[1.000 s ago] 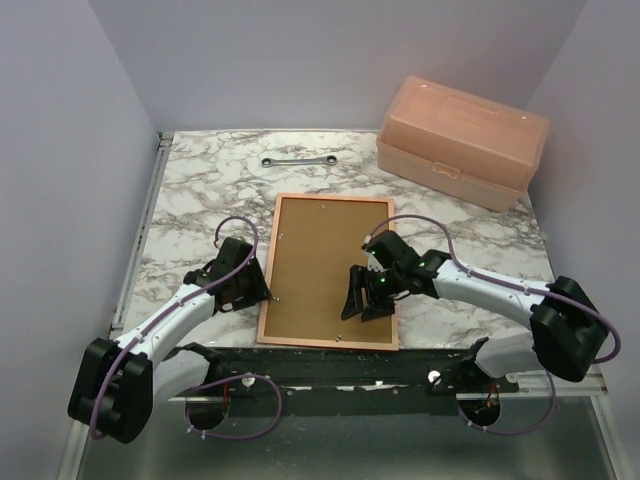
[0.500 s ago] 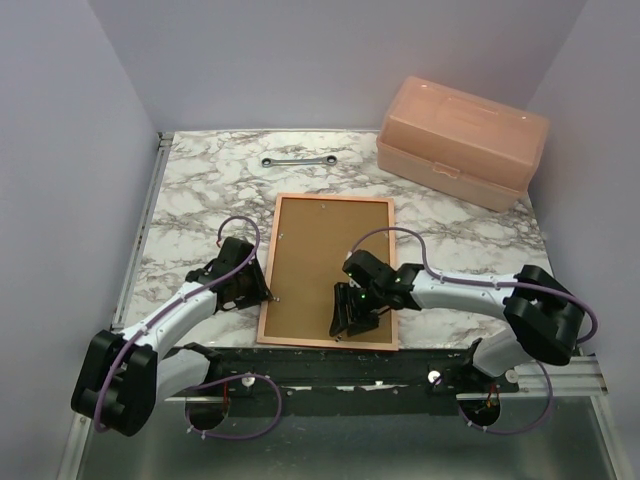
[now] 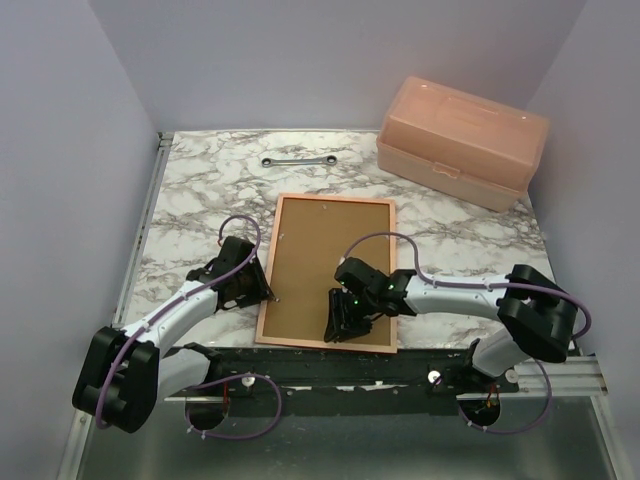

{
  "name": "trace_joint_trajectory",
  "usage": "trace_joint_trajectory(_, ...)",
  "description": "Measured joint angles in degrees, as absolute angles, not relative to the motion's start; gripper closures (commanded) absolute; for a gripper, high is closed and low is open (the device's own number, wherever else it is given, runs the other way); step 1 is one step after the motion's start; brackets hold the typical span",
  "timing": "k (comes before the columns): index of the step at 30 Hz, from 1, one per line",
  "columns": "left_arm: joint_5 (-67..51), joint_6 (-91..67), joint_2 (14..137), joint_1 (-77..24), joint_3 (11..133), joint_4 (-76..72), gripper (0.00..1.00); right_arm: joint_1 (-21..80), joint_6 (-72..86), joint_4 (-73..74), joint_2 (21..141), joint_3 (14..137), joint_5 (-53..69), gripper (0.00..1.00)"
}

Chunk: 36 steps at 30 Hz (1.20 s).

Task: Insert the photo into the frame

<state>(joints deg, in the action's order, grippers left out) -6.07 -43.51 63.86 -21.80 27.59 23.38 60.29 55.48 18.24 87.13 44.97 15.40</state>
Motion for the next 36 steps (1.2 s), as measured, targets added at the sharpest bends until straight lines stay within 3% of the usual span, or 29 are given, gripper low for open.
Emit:
trace_joint_trajectory(7, -6.02, -43.13, 63.88, -21.54, 27.55, 23.27, 0.70, 61.21, 59.66, 14.28, 87.26, 43.40, 15.44, 0.52)
trace_joint_trajectory(13, -5.63, -42.59, 63.86, -21.21, 27.44, 22.72, 0.71, 61.19, 65.67, 8.86, 86.76, 40.38, 15.57, 0.53)
trace_joint_trajectory(22, -3.51, -41.50, 63.20, -20.73, 26.81, 21.04, 0.71, 61.52, 73.67, 0.82, 87.44, 38.04, 15.64, 0.53)
trace_joint_trajectory(32, -8.05, -42.35, 63.20, -21.50, 26.17, 20.58, 0.71, 61.56, 81.52, -19.00, 88.75, 36.40, 13.47, 0.53)
trace_joint_trajectory(36, -8.16, -42.54, 63.16, -21.50, 26.17, 20.67, 0.63, 61.25, 80.62, -18.90, 88.53, 36.53, 12.14, 0.52)
